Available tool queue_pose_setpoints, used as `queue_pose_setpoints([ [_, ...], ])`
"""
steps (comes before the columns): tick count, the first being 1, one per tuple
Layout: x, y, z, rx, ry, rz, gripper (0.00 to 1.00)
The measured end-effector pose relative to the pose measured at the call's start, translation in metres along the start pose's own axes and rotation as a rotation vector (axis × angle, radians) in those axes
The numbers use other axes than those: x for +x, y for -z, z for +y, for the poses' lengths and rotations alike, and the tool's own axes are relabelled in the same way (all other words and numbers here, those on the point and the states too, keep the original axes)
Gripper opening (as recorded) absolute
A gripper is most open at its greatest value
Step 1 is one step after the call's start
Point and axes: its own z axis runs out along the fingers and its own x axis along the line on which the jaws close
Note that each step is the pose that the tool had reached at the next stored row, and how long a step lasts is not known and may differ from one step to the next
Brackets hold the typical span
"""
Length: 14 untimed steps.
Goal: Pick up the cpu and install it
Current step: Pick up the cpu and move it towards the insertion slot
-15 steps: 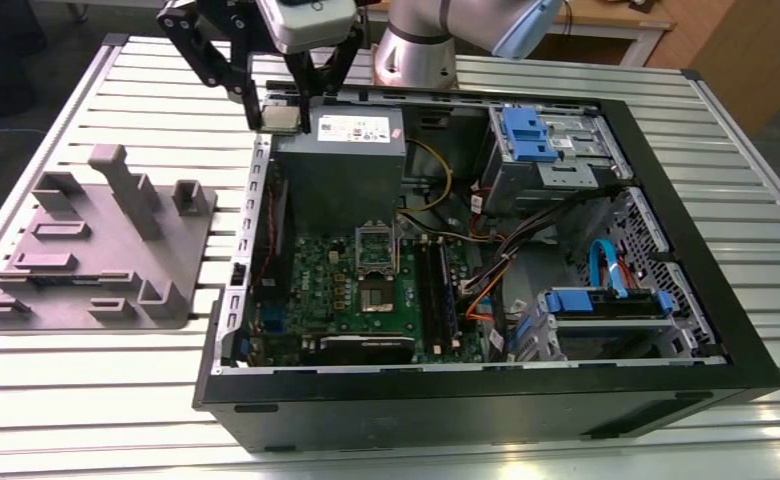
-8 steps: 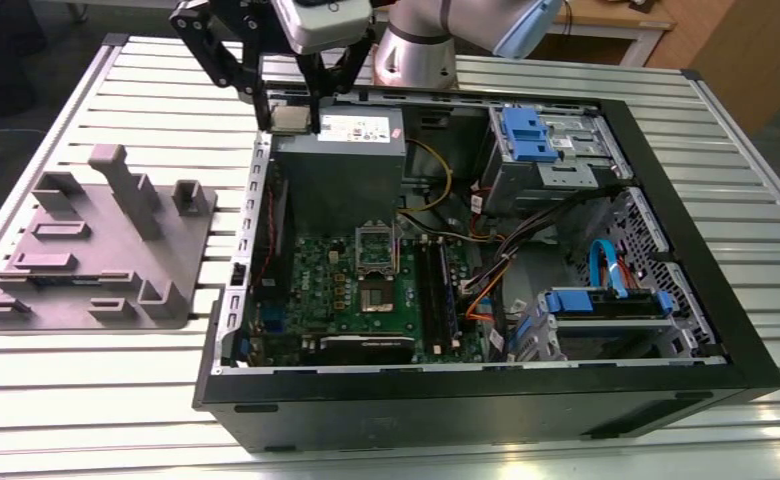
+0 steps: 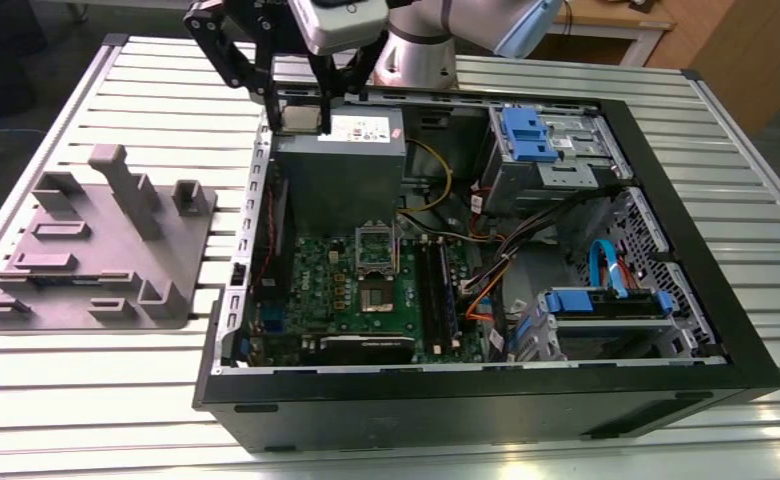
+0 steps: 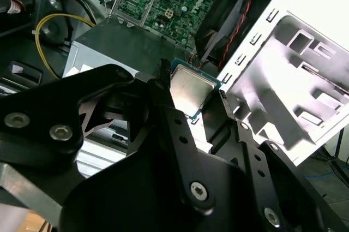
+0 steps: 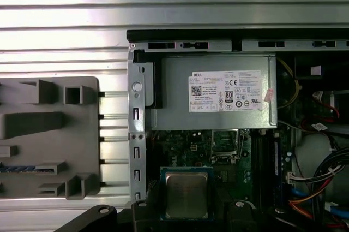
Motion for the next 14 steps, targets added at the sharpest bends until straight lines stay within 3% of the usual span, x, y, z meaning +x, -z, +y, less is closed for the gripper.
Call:
queue_pose_setpoints([
  [14,-0.0123,-0.0002,0.0005,0.0,0.0,0.0,0.47],
])
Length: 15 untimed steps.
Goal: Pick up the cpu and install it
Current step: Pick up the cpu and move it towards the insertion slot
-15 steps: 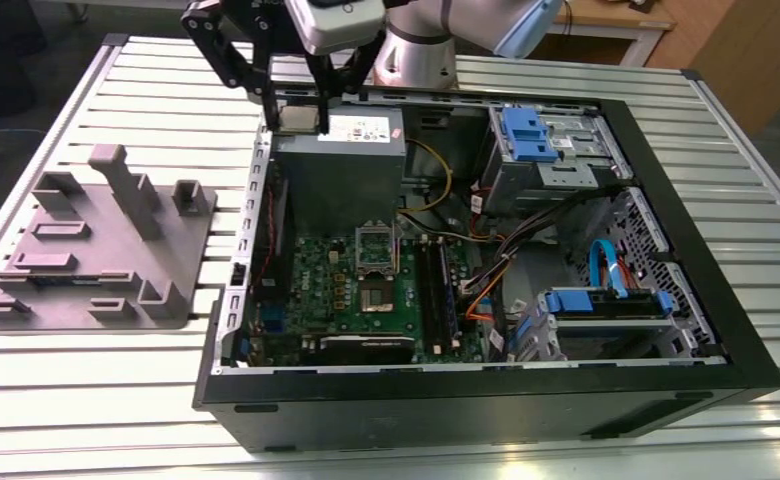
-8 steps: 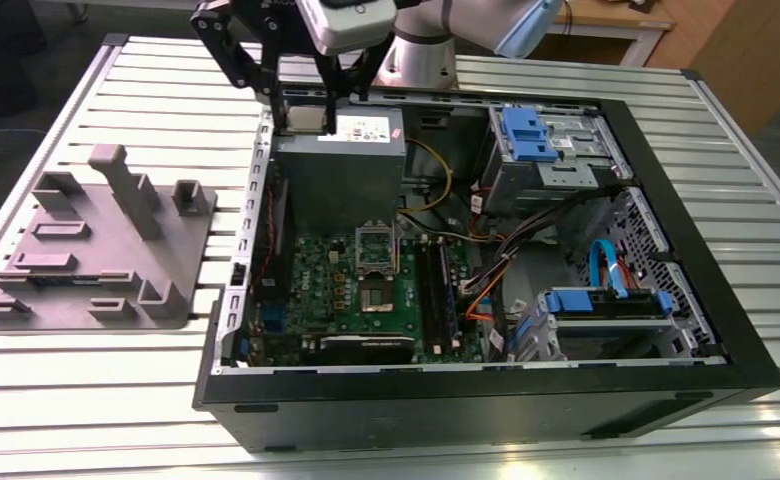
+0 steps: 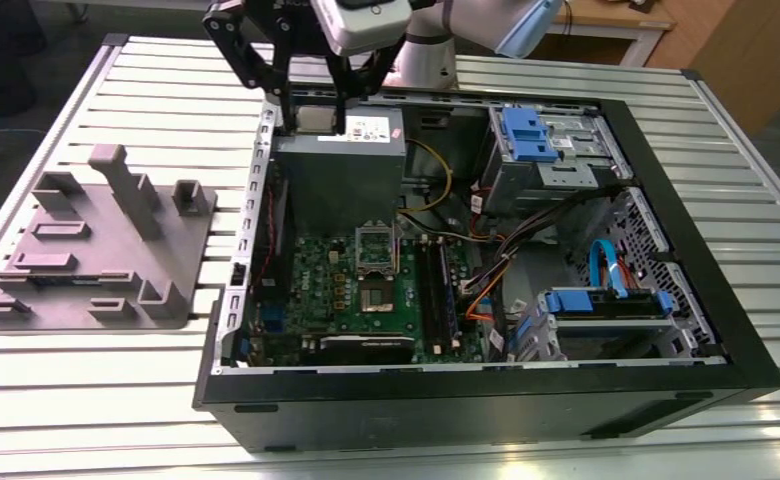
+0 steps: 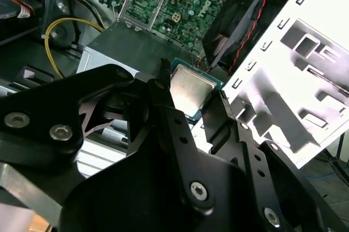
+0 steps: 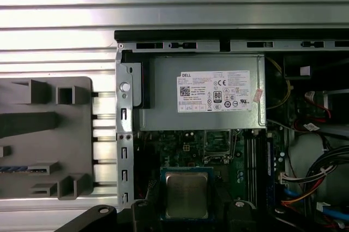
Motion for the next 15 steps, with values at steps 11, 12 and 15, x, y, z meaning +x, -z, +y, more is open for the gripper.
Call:
queue_pose_setpoints([
  [11,-0.0104,-0.0001,0.0002,0.0,0.0,0.0,0.47],
  [12,-0.011,-0.0002,-0.0013,0.0,0.0,0.0,0.47],
  [15,-0.0117,-0.0002,-0.0076,0.0,0.0,0.0,0.47],
])
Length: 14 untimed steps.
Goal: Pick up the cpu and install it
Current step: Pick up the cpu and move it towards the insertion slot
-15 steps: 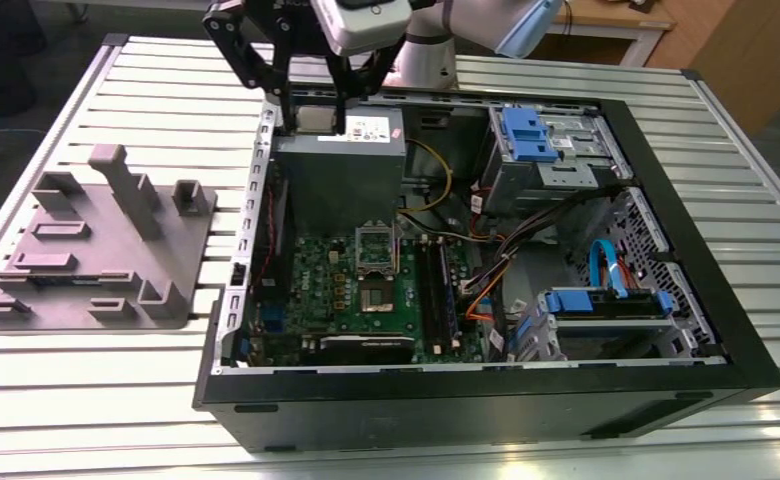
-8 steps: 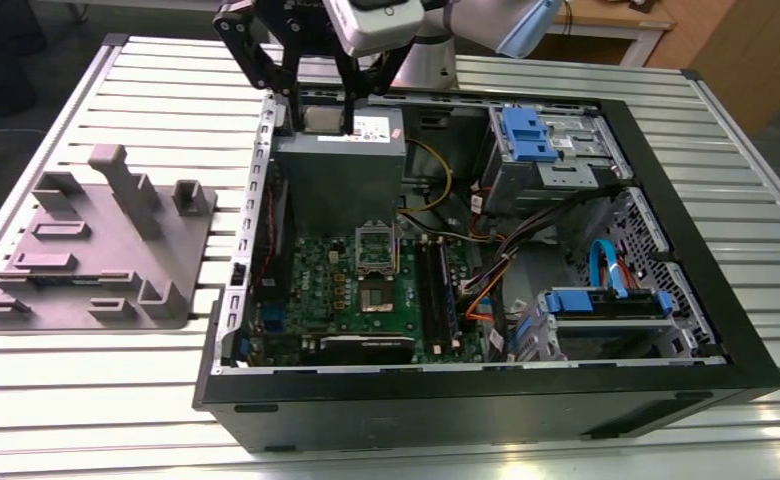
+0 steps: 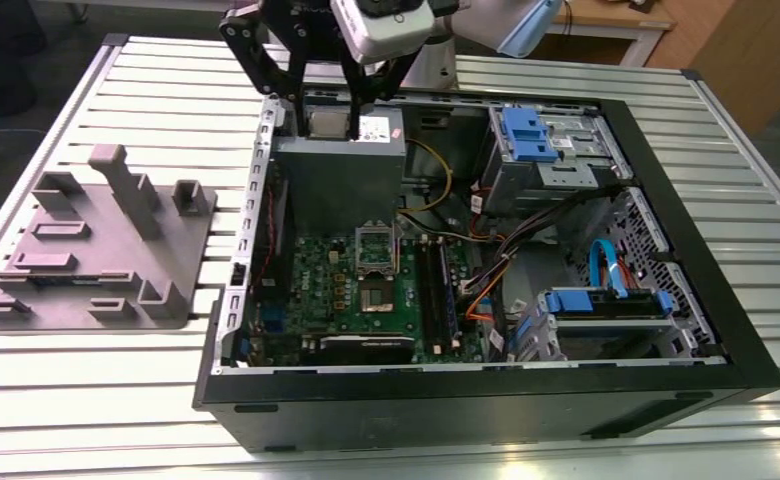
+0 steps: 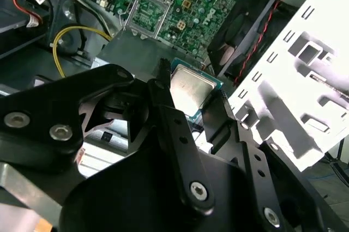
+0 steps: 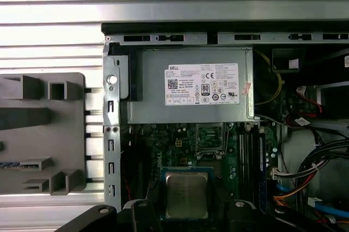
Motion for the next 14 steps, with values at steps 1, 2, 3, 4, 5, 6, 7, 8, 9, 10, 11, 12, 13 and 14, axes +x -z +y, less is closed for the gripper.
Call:
queue_pose_setpoints([
  [1,-0.0002,0.0,-0.0021,0.0,0.0,0.0,0.47],
  [2,-0.0006,0.0,-0.0035,-0.0001,0.0,-0.0001,0.47],
  [3,-0.0018,-0.0001,-0.0038,-0.0001,0.0,-0.0001,0.47],
  [4,-0.0044,-0.0001,-0.0037,-0.0001,0.0,-0.0001,0.47],
  [5,-0.0074,-0.0001,-0.0037,0.0,0.0,0.0,0.47],
  [6,-0.0103,-0.0002,-0.0036,-0.0001,0.0,0.0,0.47],
  [7,-0.0159,-0.0003,-0.0034,0.0,0.0,-0.0001,0.47],
  [8,-0.0188,-0.0003,-0.0032,0.0,0.0,0.0,0.47],
  [9,-0.0213,-0.0003,-0.0032,-0.0001,0.0,0.0,0.47],
  [10,-0.0263,-0.0004,-0.003,-0.0001,0.0,0.0,0.47],
  [11,-0.0287,-0.0005,-0.0029,-0.0001,0.0,-0.0001,0.47],
  [12,-0.0312,-0.0005,-0.0028,-0.0001,0.0,-0.0001,0.47],
  [13,-0.0337,-0.0005,-0.0027,0.0,0.0,0.0,0.47],
  [14,-0.0361,-0.0006,-0.0026,0.0,0.0,-0.0001,0.47],
])
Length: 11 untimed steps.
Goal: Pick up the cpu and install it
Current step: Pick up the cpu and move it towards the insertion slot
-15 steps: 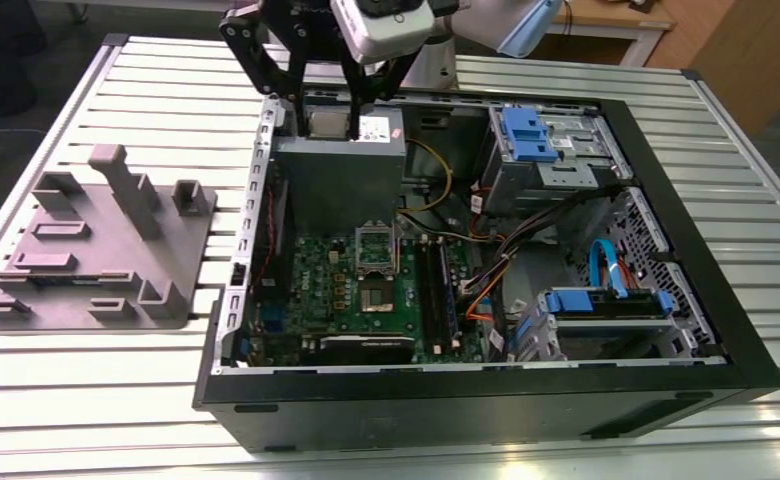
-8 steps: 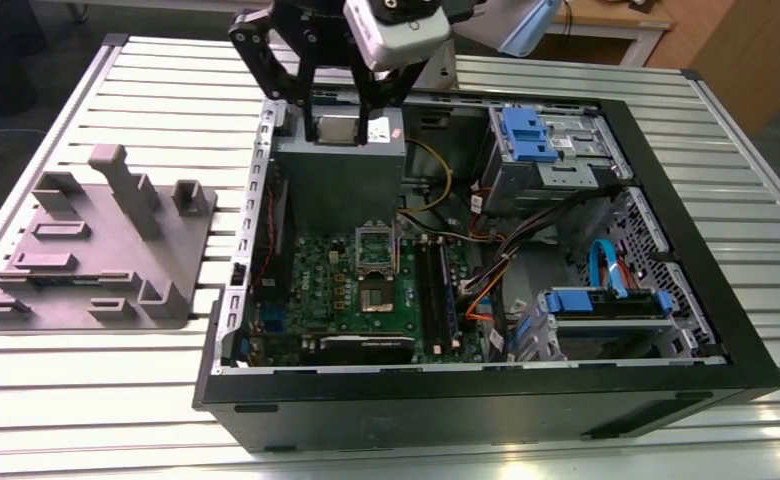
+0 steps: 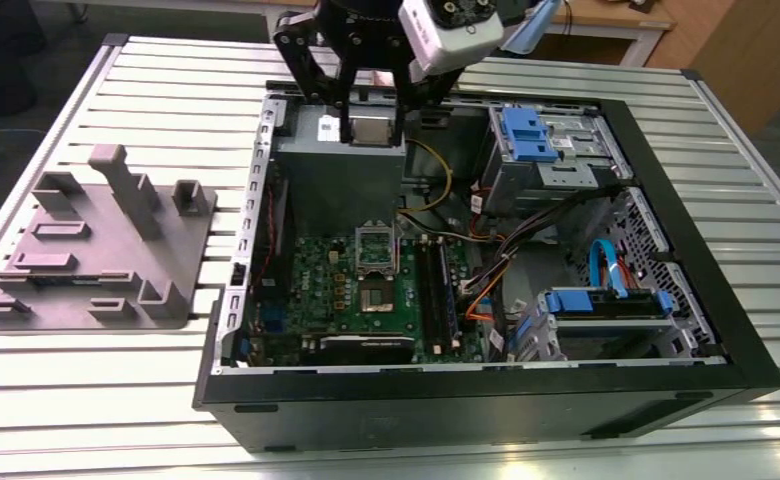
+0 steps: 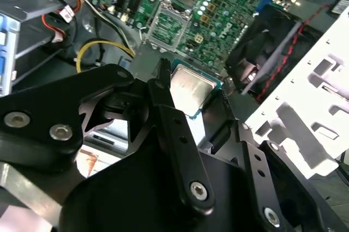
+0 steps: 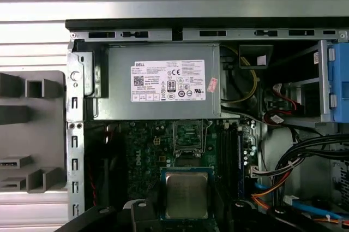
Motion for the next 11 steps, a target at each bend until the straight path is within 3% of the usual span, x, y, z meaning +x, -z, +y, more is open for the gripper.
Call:
queue_pose_setpoints([
  [5,-0.0094,-0.0002,0.0003,-0.0001,0.0,0.0,0.47],
  [11,-0.011,-0.0002,0.0004,0.0,0.0,0.0,0.47],
])
